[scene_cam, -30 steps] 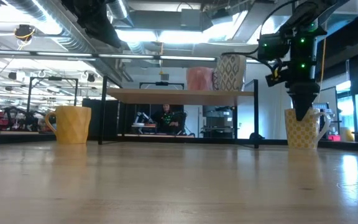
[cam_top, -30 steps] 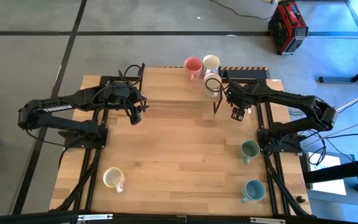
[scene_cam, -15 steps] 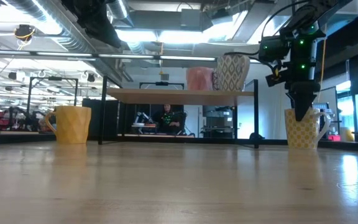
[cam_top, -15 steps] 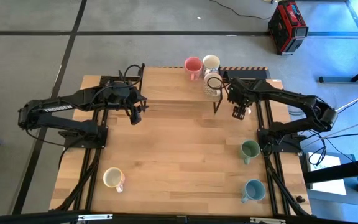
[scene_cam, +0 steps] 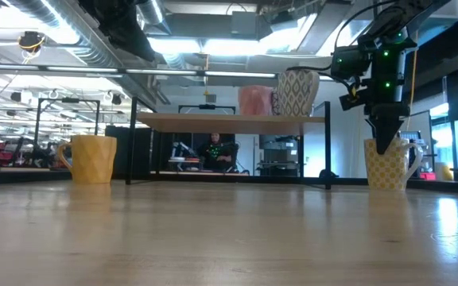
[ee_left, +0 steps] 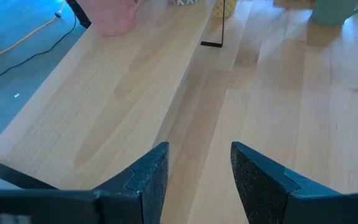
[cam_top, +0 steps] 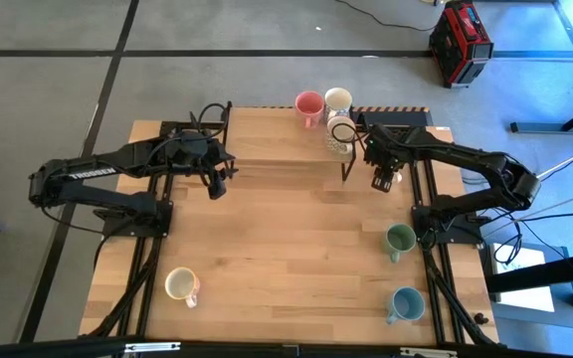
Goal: Place coffee mugs
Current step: Put the yellow patterned mug on the shelf
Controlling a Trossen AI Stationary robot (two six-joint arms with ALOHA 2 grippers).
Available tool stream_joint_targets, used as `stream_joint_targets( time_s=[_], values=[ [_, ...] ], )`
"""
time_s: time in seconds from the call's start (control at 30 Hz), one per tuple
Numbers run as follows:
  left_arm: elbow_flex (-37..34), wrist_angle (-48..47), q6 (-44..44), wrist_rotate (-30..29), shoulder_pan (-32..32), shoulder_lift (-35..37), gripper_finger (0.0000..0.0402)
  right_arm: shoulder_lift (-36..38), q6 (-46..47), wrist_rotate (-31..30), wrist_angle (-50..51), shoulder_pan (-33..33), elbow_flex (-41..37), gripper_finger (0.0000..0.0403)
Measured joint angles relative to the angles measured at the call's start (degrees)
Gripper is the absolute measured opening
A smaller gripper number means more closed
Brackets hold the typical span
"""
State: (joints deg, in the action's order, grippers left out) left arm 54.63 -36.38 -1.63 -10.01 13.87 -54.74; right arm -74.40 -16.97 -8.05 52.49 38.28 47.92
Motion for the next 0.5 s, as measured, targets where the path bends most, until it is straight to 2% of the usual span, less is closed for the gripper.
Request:
stream_joint_targets(
  time_s=[0.5],
  values=[
    [0.00,0.00,-0.02,-0.01,-0.02,0.00,0.0167,0.01,0.09,0.11,-0.01,-0.02,-0.04,0.0055]
  ],
)
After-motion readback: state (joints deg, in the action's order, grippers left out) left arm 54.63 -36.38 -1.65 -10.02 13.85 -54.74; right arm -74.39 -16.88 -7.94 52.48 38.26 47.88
